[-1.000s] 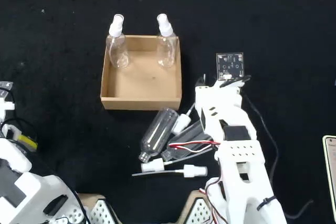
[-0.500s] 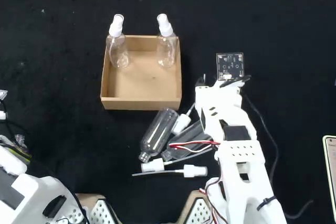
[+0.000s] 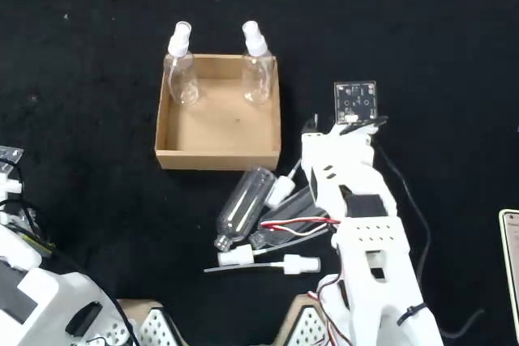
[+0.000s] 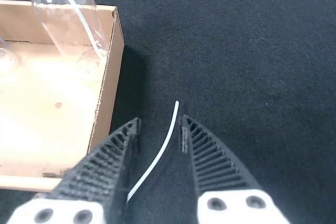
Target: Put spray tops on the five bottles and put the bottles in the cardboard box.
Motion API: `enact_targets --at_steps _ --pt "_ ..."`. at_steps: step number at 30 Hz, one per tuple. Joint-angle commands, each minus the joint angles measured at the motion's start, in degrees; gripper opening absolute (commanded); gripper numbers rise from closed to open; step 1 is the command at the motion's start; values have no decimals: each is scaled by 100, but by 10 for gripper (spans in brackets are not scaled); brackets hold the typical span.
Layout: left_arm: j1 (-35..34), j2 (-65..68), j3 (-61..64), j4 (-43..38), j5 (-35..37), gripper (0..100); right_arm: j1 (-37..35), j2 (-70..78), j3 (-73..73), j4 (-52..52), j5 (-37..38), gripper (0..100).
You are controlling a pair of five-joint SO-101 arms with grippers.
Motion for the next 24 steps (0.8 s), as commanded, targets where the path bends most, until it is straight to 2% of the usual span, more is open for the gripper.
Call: enact_targets --at_steps 1,6,14,19,24 --pt "154 -114 -57 -70 79 295 105 -251 -57 -149 -35 96" --pt "312 -97 -233 -79 246 295 114 -251 -48 -141 -35 96" --pt "119 -79 -224 -88 229 295 123 -251 -48 -149 -35 96" --pt "13 -114 -180 -53 -176 295 123 -251 -48 -149 -35 96" --pt "-4 -114 -189 -53 -193 295 105 -251 -48 -158 -35 96"
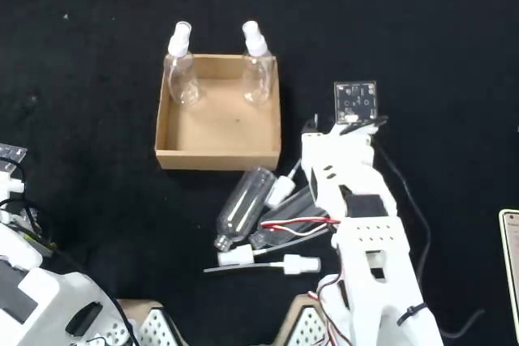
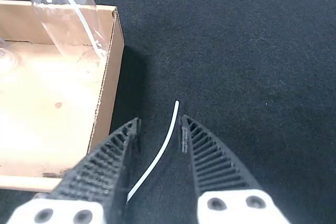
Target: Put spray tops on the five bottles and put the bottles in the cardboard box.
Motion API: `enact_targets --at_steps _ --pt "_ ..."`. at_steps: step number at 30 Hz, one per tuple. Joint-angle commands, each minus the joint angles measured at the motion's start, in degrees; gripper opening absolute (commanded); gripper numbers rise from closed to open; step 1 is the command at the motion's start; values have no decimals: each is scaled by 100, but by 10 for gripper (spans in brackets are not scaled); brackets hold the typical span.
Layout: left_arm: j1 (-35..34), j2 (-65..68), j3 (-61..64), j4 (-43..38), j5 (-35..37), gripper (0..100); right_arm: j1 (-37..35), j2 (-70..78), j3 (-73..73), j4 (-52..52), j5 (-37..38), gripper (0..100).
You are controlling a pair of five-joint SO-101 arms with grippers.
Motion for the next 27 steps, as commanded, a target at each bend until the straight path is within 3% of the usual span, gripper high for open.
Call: enact_targets --at_steps 1,6,11,13,15,20,24,27 --pt "-13 -114 -180 -53 -62 295 105 -251 -48 -158 -35 96" --pt "92 -114 -171 -53 -53 266 105 -251 -48 -158 -35 96" --pt "180 -123 -338 589 -44 17 105 -251 -48 -158 -35 96" --pt "303 -123 -523 1081 -44 63 114 -251 -48 -158 -35 96" --pt "505 -123 -796 1565 35 40 123 -251 -48 -158 -35 96" --pt "1103 -299 -1288 2277 1134 30 132 -251 -57 -132 -35 96" --pt "1543 -1266 -919 2233 1978 30 308 -259 -171 -53 -44 96" --pt "1965 -2312 -180 1741 2857 30 510 -259 -488 378 -62 96"
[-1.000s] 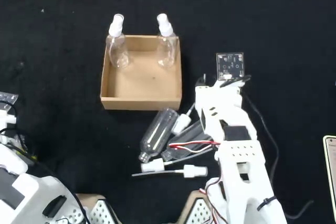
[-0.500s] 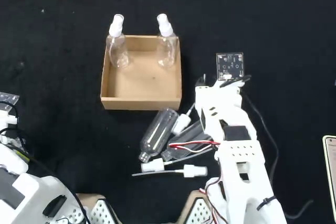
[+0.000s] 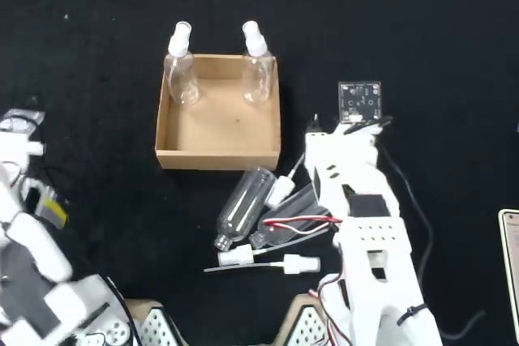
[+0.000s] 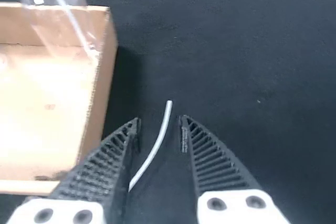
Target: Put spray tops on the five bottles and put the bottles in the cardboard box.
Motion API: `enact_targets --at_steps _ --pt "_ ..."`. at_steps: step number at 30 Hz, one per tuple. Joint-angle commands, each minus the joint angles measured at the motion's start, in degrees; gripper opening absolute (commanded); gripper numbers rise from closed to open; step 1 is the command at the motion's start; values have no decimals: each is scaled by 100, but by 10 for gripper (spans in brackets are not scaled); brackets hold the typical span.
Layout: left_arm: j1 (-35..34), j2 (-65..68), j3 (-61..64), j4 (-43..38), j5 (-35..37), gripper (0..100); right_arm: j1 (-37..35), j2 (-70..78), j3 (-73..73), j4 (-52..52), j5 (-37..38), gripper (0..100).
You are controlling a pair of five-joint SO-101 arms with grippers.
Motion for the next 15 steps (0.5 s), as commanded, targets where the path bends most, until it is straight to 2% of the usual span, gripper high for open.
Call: enact_targets --at_steps 1,5,11,15 --pt "567 -1503 760 -651 1257 30 308 -259 -629 527 -62 96" --pt "1367 -2699 1622 -1319 2479 29 308 -251 -1297 1486 -26 96" --pt "2158 -3648 1754 -1442 3692 29 281 -251 -2290 2822 686 98" --pt "2527 -3842 1903 -1864 4229 29 264 -251 -2905 3657 1204 99"
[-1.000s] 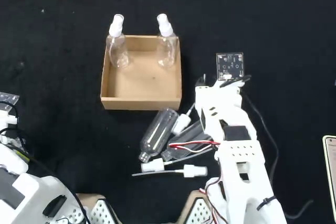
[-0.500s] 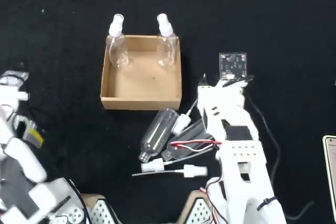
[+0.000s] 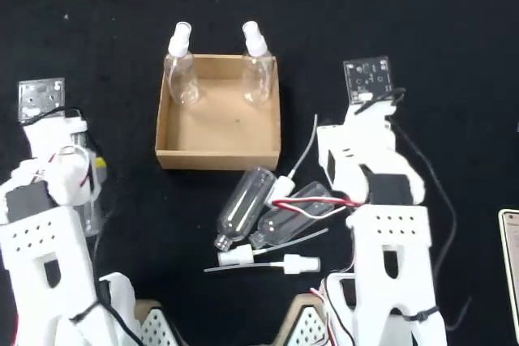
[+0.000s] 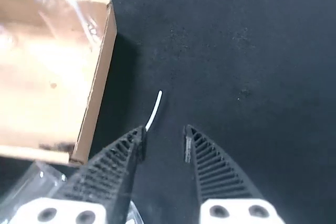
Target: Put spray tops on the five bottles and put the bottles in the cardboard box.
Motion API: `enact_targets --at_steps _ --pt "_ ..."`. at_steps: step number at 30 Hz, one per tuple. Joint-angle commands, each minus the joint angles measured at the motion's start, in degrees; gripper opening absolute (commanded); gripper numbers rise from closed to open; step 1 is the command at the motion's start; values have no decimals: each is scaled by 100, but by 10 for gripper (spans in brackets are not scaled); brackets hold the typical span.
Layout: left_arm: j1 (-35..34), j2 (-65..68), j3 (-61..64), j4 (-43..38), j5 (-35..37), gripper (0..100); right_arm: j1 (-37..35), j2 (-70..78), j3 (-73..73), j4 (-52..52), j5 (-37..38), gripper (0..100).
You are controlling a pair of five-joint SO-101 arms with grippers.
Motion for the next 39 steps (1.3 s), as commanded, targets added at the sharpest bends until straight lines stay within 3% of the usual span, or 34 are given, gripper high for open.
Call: enact_targets --at_steps 1,8,16,19,23,27,39 --pt "295 -281 110 -510 510 29 105 -251 -848 721 466 99" --pt "286 -325 708 -1143 1046 29 105 -215 -1341 1793 1029 99" --pt "251 -325 866 -1125 1064 29 -18 -163 -426 1503 1890 100" --pt "251 -325 892 -1125 1064 29 9 136 -215 1011 1468 100" --pt "251 -325 892 -1116 1064 29 53 1024 -347 202 105 100" --pt "242 -325 892 -1116 1064 29 44 2255 -1086 -44 -747 100" --pt "242 -334 945 -1116 1064 29 26 4251 -2308 -325 -1899 100"
